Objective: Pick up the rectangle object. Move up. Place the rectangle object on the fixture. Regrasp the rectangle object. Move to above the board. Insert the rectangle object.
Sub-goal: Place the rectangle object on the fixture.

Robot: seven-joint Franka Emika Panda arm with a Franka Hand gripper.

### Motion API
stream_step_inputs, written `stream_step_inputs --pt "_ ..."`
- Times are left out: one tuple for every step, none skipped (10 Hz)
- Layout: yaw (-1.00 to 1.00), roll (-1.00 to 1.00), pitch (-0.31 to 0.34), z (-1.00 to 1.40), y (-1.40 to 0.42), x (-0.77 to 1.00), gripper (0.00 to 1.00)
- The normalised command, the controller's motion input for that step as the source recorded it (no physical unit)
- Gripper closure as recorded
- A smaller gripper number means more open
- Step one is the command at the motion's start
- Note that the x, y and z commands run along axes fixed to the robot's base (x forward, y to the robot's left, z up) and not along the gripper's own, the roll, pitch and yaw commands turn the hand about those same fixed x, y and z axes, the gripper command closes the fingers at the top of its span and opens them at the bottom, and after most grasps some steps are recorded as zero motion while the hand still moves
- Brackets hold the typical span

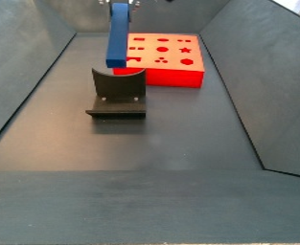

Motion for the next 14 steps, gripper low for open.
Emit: stream_step_inputs --pt "-0.04 -1.00 0.109 -0.02 0.02 0.10 1.00" --pt "-0.05 -1.00 0.117 -0.01 0.03 0.08 1.00" --pt "-0.06 -1.00 0.121 -0.01 0.03 0.08 1.00" --pt "-0.09 -1.00 0.132 -0.02 0.04 0.08 1.00" --pt "-0.10 -1.00 0.138 -0.02 0.04 0.08 1.00" --pt "-0.14 -1.00 0.150 -0.02 0.04 0.09 1.00" --pt "-0.17 -0.97 0.151 -0.02 0.04 0.09 1.00" --pt "-0.19 -0.72 0.114 -0.02 0.05 0.09 1.00" --pt "-0.19 -0.59 0.096 -0.02 0.04 0.09 1.00" --pt "-0.18 -0.35 0.055 -0.02 0.04 0.08 1.00" --pt "-0.17 -0.24 0.025 -0.01 0.03 0.07 1.00" --pt "-0.07 -0.21 0.044 -1.00 0.12 0.09 1.00" --pt "-0.06 -0.19 0.021 -1.00 0.13 0.10 1.00" --pt "-0.07 -0.17 0.019 -1.00 0.12 0.11 1.00"
